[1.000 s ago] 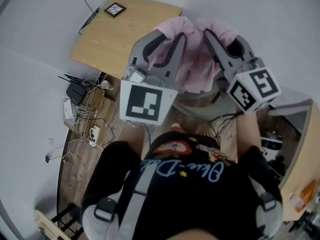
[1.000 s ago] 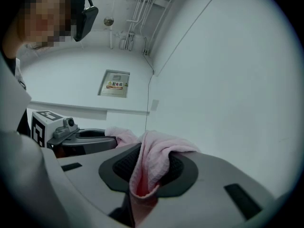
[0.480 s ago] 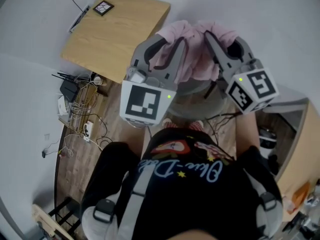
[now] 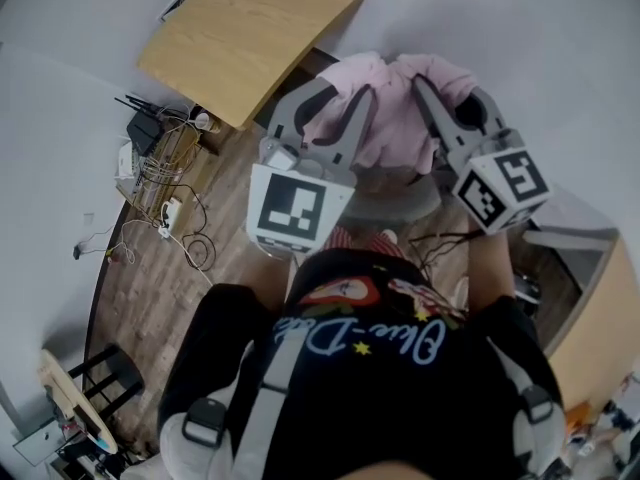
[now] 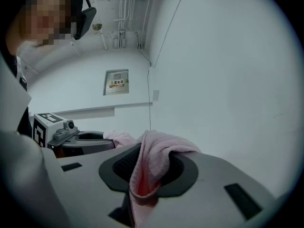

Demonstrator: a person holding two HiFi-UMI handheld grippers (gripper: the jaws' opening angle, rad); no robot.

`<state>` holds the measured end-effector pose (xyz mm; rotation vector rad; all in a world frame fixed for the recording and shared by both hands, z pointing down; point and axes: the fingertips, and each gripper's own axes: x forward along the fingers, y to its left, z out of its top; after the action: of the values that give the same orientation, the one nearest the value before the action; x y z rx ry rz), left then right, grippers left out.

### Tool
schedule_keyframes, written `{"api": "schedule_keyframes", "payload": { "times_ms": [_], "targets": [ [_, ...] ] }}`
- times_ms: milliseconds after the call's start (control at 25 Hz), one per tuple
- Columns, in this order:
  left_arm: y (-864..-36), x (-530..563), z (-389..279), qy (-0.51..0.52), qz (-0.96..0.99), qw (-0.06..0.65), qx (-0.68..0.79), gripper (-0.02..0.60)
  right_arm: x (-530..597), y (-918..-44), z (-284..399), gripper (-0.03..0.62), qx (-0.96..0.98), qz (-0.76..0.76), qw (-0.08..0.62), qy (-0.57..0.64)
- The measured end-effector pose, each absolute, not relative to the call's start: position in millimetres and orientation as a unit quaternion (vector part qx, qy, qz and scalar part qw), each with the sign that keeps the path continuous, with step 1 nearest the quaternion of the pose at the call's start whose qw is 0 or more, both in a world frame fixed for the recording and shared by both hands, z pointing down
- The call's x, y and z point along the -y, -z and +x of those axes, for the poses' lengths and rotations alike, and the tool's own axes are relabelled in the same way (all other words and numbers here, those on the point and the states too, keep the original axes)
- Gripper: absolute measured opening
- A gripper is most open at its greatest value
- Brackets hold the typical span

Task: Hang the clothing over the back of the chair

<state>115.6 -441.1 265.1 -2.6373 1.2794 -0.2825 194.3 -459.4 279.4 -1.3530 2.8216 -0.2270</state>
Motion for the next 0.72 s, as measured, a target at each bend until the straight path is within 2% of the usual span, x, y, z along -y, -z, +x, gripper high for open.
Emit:
{"api": "schedule_keyframes", "payload": {
  "times_ms": [560, 720],
  "targets": [
    [-311.0, 377.3, 121.6, 0.115, -0.87, 0.072, -0.474, 0.072, 399.5, -324.1, 200.8, 0.084, -0.916, -0.388, -0.011, 0.099],
    [-299.7, 363.1, 124.6, 0.115, -0.878, 0.062, -0.461, 0.073, 382.1, -311.9, 205.7, 0.083, -0.91, -0.4, -0.008, 0.107]
  ]
}}
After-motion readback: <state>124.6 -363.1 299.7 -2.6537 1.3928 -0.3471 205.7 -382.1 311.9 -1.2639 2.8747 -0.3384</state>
